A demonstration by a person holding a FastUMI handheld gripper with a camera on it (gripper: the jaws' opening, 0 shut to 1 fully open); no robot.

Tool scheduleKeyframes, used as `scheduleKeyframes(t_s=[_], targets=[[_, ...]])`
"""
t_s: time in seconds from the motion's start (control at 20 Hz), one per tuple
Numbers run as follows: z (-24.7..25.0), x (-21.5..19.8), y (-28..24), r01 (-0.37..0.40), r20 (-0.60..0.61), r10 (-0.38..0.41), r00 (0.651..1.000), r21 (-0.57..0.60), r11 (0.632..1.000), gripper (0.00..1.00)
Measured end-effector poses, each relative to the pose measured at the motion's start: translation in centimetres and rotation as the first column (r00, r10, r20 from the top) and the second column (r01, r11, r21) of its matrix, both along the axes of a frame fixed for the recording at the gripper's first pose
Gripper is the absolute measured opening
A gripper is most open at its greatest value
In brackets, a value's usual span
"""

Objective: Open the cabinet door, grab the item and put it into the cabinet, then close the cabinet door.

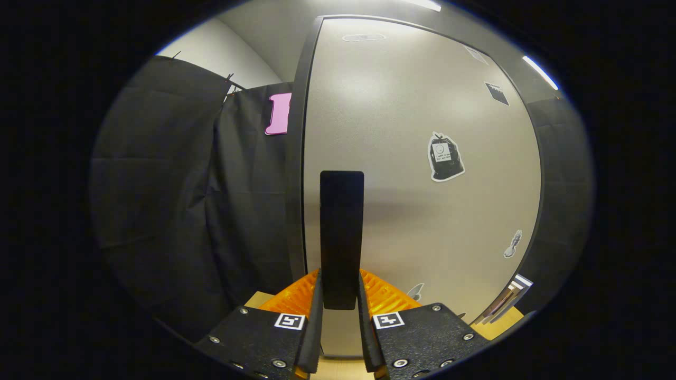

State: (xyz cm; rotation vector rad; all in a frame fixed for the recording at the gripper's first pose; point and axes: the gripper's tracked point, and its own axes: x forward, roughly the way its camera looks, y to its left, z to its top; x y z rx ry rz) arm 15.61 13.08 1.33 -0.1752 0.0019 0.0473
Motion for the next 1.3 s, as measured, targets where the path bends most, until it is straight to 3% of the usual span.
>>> scheduleKeyframes(t_s=[0.35, 0.7, 1.05, 1.3], targets=[[0.0, -1.5, 0.2, -0.040, -0.031, 0.040, 0.999, -0.008, 0.999, 0.25], [0.2, -5.3, 0.1, -0.089, -0.061, 0.087, 0.994, -0.022, 0.996, 0.25], [0.3, -9.2, -1.4, -0.241, -0.072, 0.239, 0.968, -0.022, 0.970, 0.25], [0.2, -11.5, -2.8, -0.376, -0.089, 0.372, 0.924, -0.022, 0.927, 0.25]])
